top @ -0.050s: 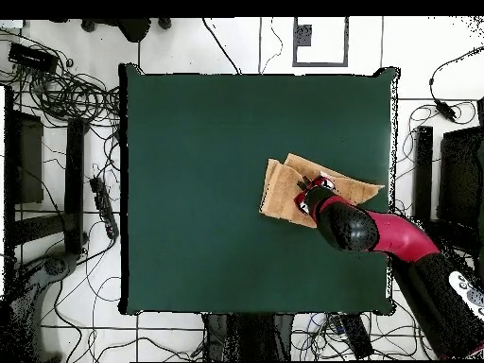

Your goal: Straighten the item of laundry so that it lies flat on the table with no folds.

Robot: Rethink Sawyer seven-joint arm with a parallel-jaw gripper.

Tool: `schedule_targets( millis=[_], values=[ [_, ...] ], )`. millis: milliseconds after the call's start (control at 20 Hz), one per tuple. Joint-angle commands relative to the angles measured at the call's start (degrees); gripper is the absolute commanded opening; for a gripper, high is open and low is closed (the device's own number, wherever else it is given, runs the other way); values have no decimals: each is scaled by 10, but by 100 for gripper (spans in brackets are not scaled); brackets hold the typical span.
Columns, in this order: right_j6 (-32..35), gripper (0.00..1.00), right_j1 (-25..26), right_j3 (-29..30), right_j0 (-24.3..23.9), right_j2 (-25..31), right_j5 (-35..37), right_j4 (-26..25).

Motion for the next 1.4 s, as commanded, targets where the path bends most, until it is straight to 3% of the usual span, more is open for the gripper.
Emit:
schedule_targets(
  millis=[50, 350, 750, 1200, 1400],
  values=[
    [73, 0, -37, 33, 58, -71, 101, -13],
    [69, 0, -40, 34, 82, -116, 146, -10],
    [77, 0, -94, 78, 114, -171, 175, -14],
    [58, 0, -119, 107, 122, -217, 146, -40],
    [57, 0, -105, 109, 119, -238, 119, -62]
  ],
)
